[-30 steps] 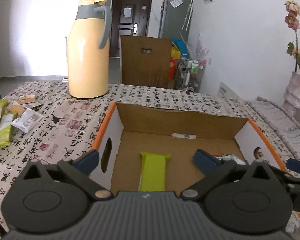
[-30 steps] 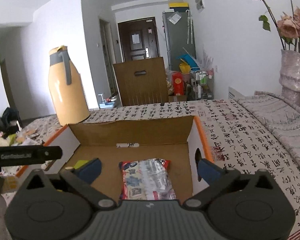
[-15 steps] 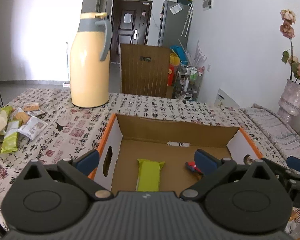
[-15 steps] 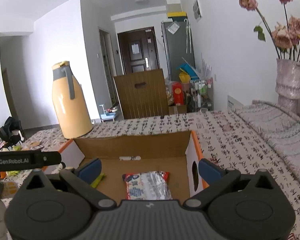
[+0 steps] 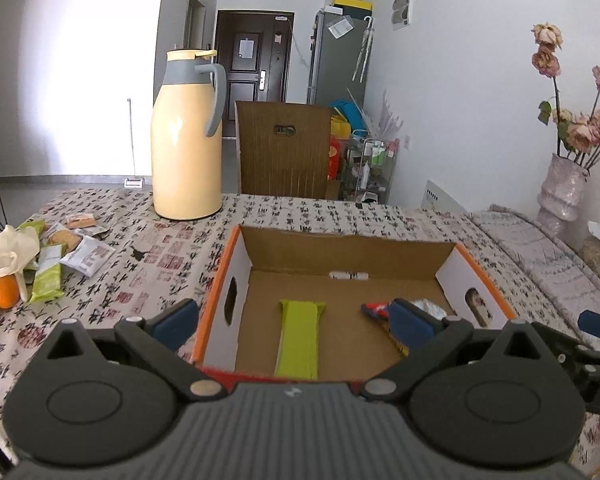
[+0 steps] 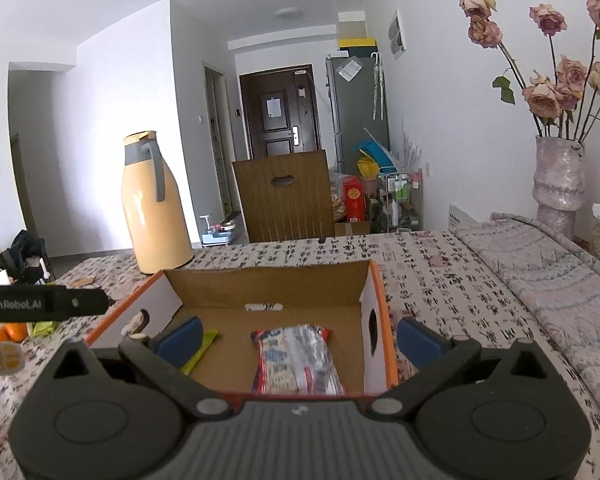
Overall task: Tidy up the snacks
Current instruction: 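Move both tools back to the pile and grasp a green-and-white bar with the right tool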
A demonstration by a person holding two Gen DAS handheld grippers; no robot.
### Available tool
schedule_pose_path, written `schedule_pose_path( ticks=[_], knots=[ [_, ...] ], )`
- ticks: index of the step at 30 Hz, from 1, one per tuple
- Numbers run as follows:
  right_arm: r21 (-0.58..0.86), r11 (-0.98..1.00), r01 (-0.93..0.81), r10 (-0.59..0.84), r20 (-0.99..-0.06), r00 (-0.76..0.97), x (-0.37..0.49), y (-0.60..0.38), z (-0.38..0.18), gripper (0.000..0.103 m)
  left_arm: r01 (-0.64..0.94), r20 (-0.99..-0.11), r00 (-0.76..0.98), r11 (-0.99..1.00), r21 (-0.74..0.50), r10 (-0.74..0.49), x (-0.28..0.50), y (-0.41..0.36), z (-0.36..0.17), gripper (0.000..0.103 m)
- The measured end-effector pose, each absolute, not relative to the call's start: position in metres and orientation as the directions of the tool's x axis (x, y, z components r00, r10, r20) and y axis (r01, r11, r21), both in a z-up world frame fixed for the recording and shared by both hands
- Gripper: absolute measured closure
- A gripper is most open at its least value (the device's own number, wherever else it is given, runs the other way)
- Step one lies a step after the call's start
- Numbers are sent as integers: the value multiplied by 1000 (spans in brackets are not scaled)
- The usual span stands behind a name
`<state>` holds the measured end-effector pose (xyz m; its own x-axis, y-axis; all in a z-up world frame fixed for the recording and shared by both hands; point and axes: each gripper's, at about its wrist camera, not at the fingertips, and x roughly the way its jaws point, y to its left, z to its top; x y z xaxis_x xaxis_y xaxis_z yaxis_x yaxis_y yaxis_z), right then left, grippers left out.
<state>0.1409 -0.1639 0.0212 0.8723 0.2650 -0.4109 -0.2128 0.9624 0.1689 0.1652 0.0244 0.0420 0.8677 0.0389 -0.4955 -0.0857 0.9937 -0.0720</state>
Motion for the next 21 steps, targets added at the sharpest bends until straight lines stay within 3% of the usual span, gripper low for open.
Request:
schedule_pose_path(
  ticks=[21],
  knots=[
    [191, 961, -200, 268, -471, 840, 67, -201, -29, 0, -78, -528, 848, 997, -24, 53, 92, 26, -14, 0]
  ],
)
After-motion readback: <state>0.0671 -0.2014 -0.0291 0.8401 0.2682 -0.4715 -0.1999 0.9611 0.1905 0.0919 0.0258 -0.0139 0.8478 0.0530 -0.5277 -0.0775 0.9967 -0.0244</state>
